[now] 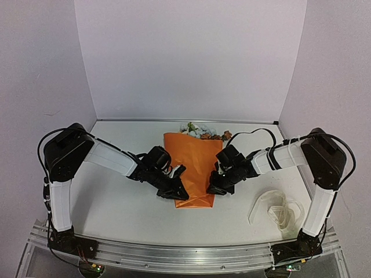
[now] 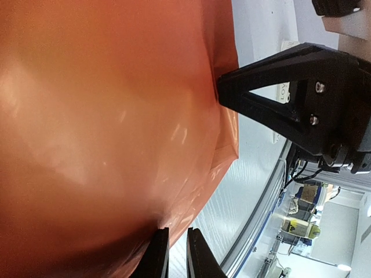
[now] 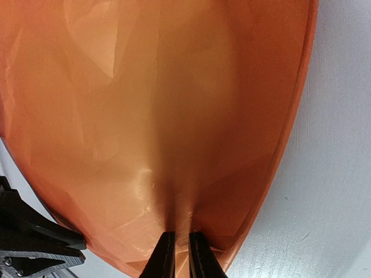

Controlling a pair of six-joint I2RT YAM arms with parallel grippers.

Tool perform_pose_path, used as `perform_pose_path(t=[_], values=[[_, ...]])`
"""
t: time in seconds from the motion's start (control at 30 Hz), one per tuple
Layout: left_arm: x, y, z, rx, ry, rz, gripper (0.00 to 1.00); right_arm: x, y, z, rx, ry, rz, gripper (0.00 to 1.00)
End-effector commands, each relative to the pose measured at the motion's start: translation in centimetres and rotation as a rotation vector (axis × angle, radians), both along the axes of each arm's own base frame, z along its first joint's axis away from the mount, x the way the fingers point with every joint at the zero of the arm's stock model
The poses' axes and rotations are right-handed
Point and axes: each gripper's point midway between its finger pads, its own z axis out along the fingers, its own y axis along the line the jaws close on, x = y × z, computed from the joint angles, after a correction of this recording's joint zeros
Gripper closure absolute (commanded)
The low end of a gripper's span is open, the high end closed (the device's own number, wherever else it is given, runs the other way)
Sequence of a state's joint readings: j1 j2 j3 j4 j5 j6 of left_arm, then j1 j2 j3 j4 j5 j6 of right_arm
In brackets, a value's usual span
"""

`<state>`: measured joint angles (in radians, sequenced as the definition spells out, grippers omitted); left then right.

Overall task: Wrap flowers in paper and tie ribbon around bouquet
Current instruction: Press the fold line on the folded wrapping paper.

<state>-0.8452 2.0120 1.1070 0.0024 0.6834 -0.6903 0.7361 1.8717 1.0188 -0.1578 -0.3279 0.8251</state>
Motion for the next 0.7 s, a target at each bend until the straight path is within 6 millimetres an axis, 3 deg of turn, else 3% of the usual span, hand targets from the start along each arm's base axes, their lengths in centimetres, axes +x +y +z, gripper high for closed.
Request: perform_pose_path(t=[0.0,0.23,0.67], values=[[-0.5,0.7,1.6,-0.046,0.004,0.006,0.86,-0.1,-1.5,-1.2,-0.062,-0.008,-0.042,0.89],[-0.3,2.1,0.4,-0.042,0.049,0.046,0.86,-0.2,-1.5,-1.5,-0.061,-0.002,-0.046,0.89],[4.2,3.2,-0.2,-0.081,0.096,0.167,0.86,-0.2,-1.3,-1.6,-0.058,0.003,-0.034,0.89]])
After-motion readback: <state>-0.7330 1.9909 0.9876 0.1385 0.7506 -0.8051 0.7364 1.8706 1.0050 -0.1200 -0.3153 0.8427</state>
